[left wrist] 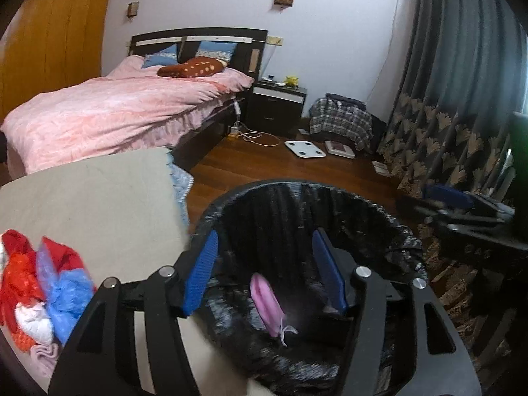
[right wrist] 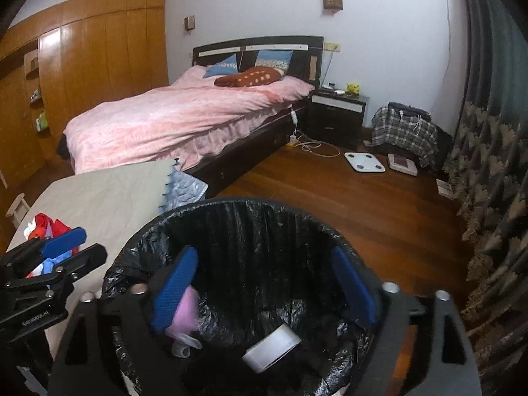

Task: Collect trash
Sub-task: 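Drop the pink mask and the box into the trash bin with both tools, then grasp the pink cloth with the left tool while the right tool grasps blue bags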

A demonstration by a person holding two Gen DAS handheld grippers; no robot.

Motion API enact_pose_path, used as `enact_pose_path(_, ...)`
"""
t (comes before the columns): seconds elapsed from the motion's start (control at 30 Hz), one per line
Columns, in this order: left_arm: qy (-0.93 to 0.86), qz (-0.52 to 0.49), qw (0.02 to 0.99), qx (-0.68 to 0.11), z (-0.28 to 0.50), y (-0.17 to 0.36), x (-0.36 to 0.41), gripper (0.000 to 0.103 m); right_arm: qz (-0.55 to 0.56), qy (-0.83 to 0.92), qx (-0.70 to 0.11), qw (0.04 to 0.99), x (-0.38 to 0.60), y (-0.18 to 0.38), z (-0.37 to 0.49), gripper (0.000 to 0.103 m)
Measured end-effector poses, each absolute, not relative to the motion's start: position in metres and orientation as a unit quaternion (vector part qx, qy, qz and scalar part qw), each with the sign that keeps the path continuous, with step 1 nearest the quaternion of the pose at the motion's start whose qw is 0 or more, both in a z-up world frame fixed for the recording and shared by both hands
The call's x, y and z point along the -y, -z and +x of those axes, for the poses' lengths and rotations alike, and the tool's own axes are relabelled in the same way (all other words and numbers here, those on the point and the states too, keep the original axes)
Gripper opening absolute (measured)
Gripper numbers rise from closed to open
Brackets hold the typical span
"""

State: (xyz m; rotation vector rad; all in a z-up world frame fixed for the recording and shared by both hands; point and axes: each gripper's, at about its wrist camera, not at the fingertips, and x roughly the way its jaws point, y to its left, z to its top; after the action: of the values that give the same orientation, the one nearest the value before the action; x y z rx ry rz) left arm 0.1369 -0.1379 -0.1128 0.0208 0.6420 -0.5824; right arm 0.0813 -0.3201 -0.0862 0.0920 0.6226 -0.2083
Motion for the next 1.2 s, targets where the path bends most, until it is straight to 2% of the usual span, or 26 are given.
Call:
enact_pose_path(0.03,0.275,0.012,0.91,-0.308,0.135,0.112,0.133,0.067,0.045,0.099,-0.301,0.947,0.317,0.085,0.081,0.097)
enact_pose_path(0.27,0.183,0.036,0.944,-0.271,0.112,0.095,0.063,0.081,0.058,0.035,-0.282,0.957,0.263,0.08,0.091,0.097)
enact_pose_path(0.5,0.075,0.047,0.958,-0.273,0.093,0.099,-0.023,0.081,0.052,-0.063,-0.269,0.96,0.183,0.091,0.099,0.097)
enact_pose_path(0.7,0.024,0.044,0.95,-0.307,0.086,0.125,-0.071,0.081,0.037,-0.121,-0.287,0.95,0.122,0.119,0.108,0.097)
enact_pose_path(1.2,0.021,0.003,0.93,-0.368,0.103,0.175,-0.085,0.074,0.004,-0.122,-0.313,0.942,0.1,0.152,0.115,0.093)
